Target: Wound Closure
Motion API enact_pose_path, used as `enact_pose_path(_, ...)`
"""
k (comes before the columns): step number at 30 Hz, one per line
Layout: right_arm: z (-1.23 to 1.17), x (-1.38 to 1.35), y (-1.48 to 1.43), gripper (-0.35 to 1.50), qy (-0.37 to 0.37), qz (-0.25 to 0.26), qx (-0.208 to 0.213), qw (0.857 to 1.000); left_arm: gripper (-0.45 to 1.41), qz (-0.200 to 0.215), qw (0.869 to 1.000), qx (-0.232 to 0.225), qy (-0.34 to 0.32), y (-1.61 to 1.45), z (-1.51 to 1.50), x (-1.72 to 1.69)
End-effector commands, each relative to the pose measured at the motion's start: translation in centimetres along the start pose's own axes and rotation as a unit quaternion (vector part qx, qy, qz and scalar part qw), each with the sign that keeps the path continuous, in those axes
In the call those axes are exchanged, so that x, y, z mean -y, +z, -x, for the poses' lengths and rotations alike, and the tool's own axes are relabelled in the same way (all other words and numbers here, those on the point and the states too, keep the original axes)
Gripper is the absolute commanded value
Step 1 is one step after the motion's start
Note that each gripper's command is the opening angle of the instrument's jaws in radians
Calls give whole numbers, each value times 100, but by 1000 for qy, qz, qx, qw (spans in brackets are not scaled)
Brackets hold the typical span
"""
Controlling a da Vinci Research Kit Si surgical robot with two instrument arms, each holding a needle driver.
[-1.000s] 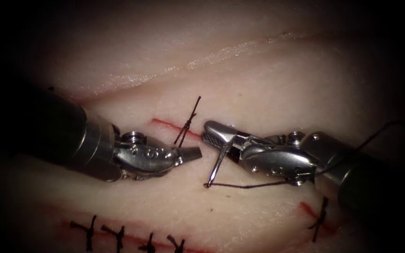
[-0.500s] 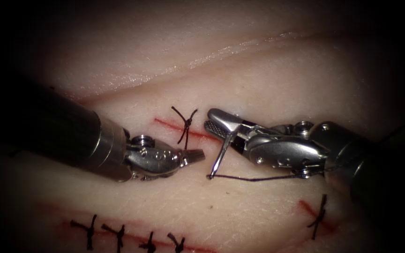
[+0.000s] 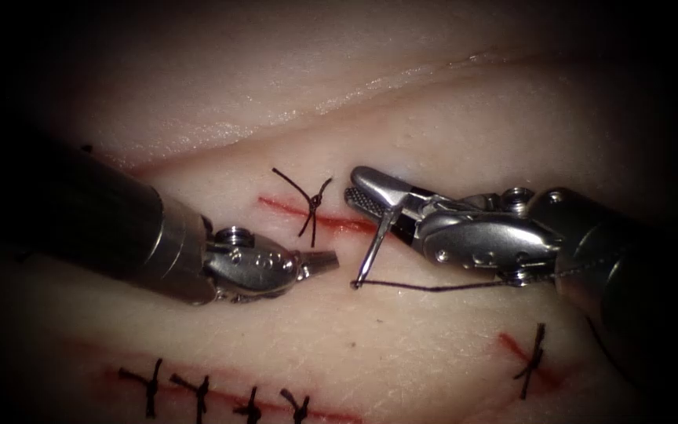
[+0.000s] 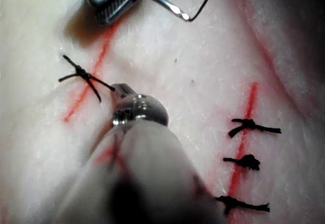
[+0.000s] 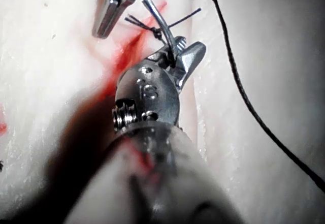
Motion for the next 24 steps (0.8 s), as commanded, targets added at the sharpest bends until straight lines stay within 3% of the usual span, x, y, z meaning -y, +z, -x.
enact_pose_path(1,-6,6,9,-35,-6,-6,-7,1000,-45,1,1000,2,0,6,7,-5)
enact_pose_path(6,-42,6,17,-35,-69,-20,-13,997,-45,2,1000,3,1,6,7,-4)
enact_pose_path(16,-38,13,23,-35,-85,-26,0,996,-45,6,1000,3,3,1,11,-2)
enact_pose_path(19,-22,-1,18,-35,15,9,9,1000,-45,5,1000,4,2,1,10,-4)
enact_pose_path(20,-7,-13,11,-35,95,41,11,995,-45,5,1000,4,2,0,10,-5)
enact_pose_path(21,1,-18,9,-35,130,52,11,990,-45,5,1000,4,1,-1,9,-5)
enact_pose_path(22,18,-30,2,-35,205,75,14,976,-45,6,1000,4,1,-2,9,-6)
enact_pose_path(24,30,-39,-2,-35,263,91,17,960,-45,5,1000,4,1,-2,8,-7)
